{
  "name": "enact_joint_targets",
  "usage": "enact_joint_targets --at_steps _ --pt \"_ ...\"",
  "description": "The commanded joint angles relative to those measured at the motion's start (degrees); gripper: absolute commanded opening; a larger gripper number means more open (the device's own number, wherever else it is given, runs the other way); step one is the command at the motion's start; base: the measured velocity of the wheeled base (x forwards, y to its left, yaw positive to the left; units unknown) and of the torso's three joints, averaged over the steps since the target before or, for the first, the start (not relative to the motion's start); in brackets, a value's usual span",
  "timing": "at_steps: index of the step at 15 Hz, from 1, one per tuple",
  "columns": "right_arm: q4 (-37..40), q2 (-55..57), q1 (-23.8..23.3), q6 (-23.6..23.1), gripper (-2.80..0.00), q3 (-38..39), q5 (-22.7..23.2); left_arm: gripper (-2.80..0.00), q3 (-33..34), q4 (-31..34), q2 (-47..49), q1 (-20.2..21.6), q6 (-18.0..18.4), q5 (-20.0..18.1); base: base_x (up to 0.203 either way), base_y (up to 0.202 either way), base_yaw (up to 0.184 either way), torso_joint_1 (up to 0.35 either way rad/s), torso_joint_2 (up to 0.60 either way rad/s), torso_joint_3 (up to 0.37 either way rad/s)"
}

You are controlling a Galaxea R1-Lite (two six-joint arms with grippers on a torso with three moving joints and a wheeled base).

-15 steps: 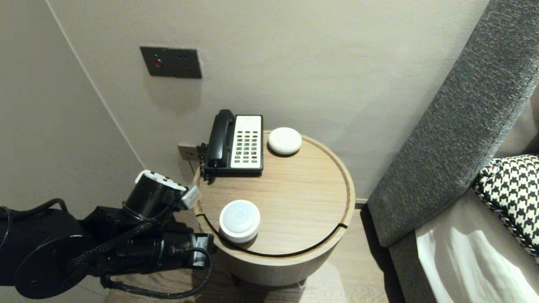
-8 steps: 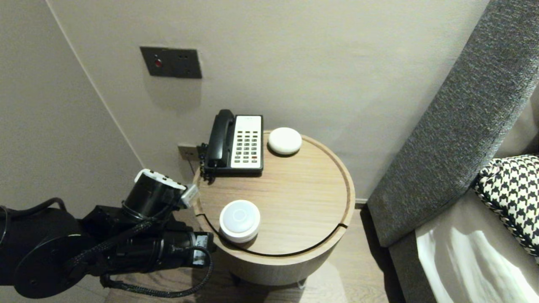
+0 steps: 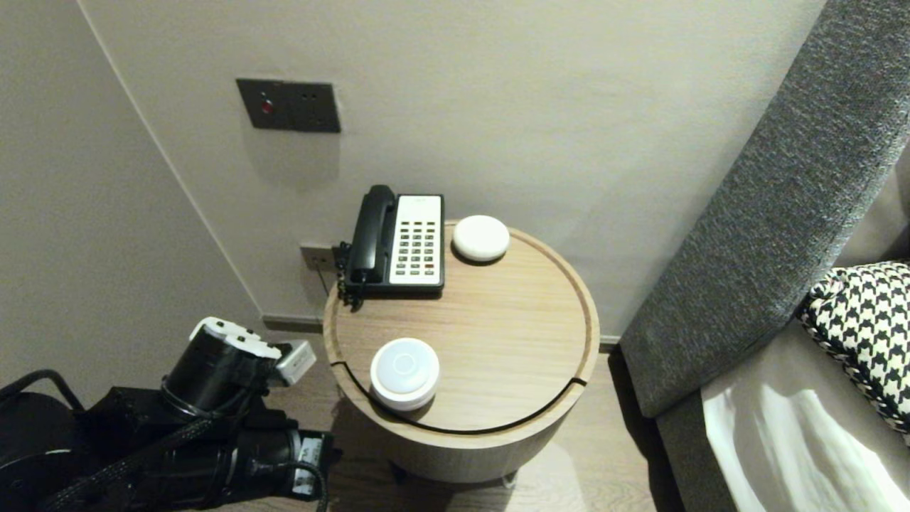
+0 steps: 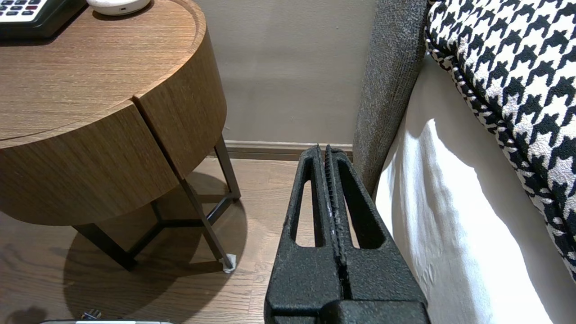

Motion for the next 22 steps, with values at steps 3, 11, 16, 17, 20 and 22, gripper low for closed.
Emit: enact_joint_targets --at_steps 3,11,16,17,20,22 --pt "-0.06 0.02 0.11 0.0 -2.8 2.29 0.04 -2.8 2.36 0.59 -6.73 1.62 0.05 0.67 0.0 0.0 0.0 0.0 0.0 0.0" --pt "-0.06 0.02 0.02 0.0 -2.8 2.29 -0.05 -2.8 -3.66 13.0 -18.06 20.35 7.31 2.4 0.0 0.0 0.0 0.0 0.0 0.0" --pt "-0.06 0.02 0.09 0.0 -2.8 2.29 -0.02 -2.8 -10.25 22.35 -24.66 26.52 8.62 2.64 0.0 0.0 0.0 0.0 0.0 0.0" --pt "-0.06 0.02 0.02 0.0 -2.8 2.29 -0.01 -2.8 -11.47 24.69 -26.49 27.11 8.63 2.71 0.0 0.0 0.0 0.0 0.0 0.0" --pt "-0.06 0.02 0.03 0.0 -2.8 2.29 -0.03 -2.8 -13.46 31.23 -33.6 30.08 8.69 2.83 0.0 0.0 0.0 0.0 0.0 0.0" --pt "-0.06 0.02 0.02 0.0 -2.8 2.29 0.04 -2.8 -13.13 34.67 -39.65 31.12 8.76 4.27 0.0 0.0 0.0 0.0 0.0 0.0"
